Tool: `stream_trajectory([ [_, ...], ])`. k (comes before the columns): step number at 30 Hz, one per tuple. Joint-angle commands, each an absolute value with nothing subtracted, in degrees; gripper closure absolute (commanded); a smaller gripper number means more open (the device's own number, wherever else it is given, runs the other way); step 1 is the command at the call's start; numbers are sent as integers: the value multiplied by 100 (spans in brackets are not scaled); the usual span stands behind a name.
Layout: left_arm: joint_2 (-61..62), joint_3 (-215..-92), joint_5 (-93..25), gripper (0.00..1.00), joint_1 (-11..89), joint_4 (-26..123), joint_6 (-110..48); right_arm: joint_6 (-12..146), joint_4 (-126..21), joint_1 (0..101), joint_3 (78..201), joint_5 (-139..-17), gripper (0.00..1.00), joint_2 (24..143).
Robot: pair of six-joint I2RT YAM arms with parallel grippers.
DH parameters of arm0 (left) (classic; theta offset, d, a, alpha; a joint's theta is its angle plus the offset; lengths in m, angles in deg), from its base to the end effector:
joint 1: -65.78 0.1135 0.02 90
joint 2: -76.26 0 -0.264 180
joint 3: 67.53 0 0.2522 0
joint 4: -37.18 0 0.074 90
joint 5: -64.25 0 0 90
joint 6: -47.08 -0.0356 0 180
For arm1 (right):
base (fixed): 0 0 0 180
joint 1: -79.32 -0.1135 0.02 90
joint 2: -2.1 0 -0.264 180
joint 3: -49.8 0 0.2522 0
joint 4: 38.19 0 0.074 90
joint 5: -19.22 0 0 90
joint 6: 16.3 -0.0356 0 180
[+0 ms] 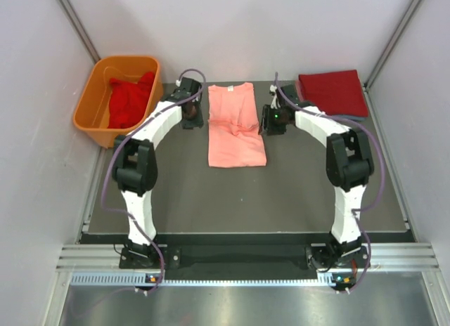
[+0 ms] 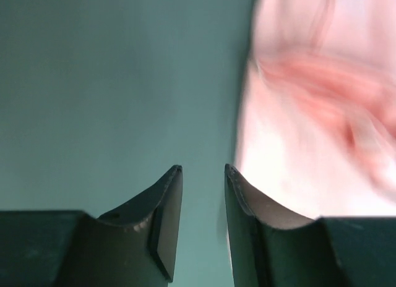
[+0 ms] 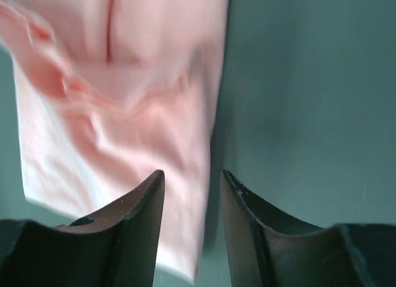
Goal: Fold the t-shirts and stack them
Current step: Fold the tshirt
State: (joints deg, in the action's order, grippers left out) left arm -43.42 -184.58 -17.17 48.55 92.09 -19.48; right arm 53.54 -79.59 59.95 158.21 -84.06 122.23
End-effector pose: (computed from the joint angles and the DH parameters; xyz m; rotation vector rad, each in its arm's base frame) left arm 0.4421 -0.1316 0.2392 -0.1944 2.5523 -0.0789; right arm 0.4357 0.1618 0.2037 -0.0815 2.5549 0.5678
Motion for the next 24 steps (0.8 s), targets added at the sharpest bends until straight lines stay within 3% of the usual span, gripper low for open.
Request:
stream_trajectory([
  [1,-3012,-17211,-2933,62,4786,8780,-1919,5542,-7877,6034,14667,-8546,57,11118],
  [7,-2394,-15453,-3858,62,4733,7784,-1655,5788,-7296,6025,13669,-9045,56,10598],
  [24,-2938,-14651,-4781,67,4724,6773,-1400,5753,-6532,6017,13027,-9732,60,10906],
])
